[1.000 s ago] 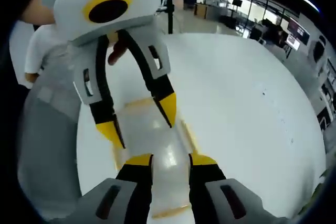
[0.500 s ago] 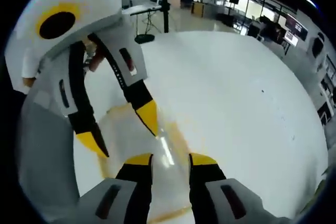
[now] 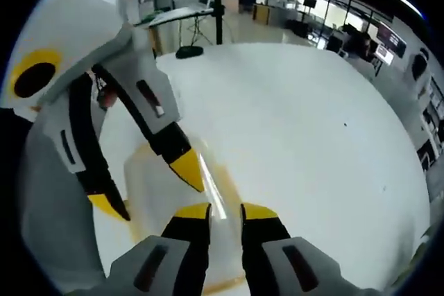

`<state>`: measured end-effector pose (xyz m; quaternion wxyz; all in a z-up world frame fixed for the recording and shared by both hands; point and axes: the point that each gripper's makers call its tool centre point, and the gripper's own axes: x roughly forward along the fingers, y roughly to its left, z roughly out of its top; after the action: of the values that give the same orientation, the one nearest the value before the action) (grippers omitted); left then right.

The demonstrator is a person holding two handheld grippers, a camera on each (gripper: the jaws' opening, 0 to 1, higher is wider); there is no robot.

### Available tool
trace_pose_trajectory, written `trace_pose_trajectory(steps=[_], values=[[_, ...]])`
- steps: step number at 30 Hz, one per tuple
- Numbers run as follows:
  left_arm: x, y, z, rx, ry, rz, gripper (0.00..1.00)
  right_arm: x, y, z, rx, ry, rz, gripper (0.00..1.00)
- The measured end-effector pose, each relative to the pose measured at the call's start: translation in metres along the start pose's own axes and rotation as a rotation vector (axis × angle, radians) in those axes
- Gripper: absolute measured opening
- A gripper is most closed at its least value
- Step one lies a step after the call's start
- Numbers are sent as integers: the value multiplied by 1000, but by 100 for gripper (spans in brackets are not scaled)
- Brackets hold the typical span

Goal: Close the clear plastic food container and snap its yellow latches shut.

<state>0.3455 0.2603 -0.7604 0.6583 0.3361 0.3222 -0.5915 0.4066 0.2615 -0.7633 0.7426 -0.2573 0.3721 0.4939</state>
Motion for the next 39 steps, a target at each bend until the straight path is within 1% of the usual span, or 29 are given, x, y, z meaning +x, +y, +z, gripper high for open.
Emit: trace_pose_trajectory(steps=[2, 5, 7, 10, 12, 14, 15, 16, 17, 20, 23, 25, 26, 27, 30, 33, 35, 36, 37, 38, 39], values=[[0, -2, 2, 3, -3, 17, 49, 0, 1, 0, 3, -3, 2, 14], [1, -4, 3, -5, 8, 38, 49, 0, 2, 0, 38, 12, 24, 14], [1, -3, 4, -5, 19, 59, 49, 0, 3, -1, 19, 21, 37, 14], [-1, -4, 5, 15, 26, 79, 49, -1, 6, -1, 25, 34, 69, 18], [-1, -4, 4, 13, 34, 89, 50, -1, 7, -1, 25, 38, 81, 20], [-1, -5, 4, 12, 36, 97, 55, -1, 8, -1, 8, 40, 80, 24], [0, -4, 2, 23, 52, 112, 58, -1, 8, -1, 9, 44, 78, 26], [0, -5, 0, 33, 61, 115, 58, -1, 9, -2, 11, 49, 83, 28], [1, -7, -2, 47, 72, 114, 56, -1, 8, -2, 6, 51, 85, 28], [2, -9, -3, 52, 85, 131, 56, -3, 8, -1, -10, 51, 91, 29], [3, -8, 0, 73, 91, 171, 59, -2, 11, 3, -38, 54, 128, 33], [3, -6, 2, 87, 96, 192, 61, -1, 14, 5, -74, 50, 167, 33], [3, -6, 2, 100, 102, 200, 61, 0, 14, 5, -74, 55, 170, 34], [4, -3, 1, 120, 116, 224, 62, 1, 18, 3, -64, 70, 206, 35], [5, -5, 1, 127, 130, 245, 64, 5, 14, 2, -72, 83, 228, 41], [10, -5, -2, 122, 160, 264, 63, 6, 16, 2, -56, 90, 280, 41], [12, -4, -8, 131, 194, 270, 63, 7, 19, -2, -39, 110, 324, 40], [12, -3, -10, 126, 203, 276, 62, 8, 19, -4, -38, 123, 333, 41], [13, -3, -10, 119, 198, 275, 63, 10, 18, -5, -41, 119, 331, 41], [13, -4, -11, 115, 205, 280, 63, 9, 18, -4, -33, 114, 344, 41], [14, -4, -13, 110, 212, 283, 63, 10, 17, -5, -11, 112, 352, 41]])
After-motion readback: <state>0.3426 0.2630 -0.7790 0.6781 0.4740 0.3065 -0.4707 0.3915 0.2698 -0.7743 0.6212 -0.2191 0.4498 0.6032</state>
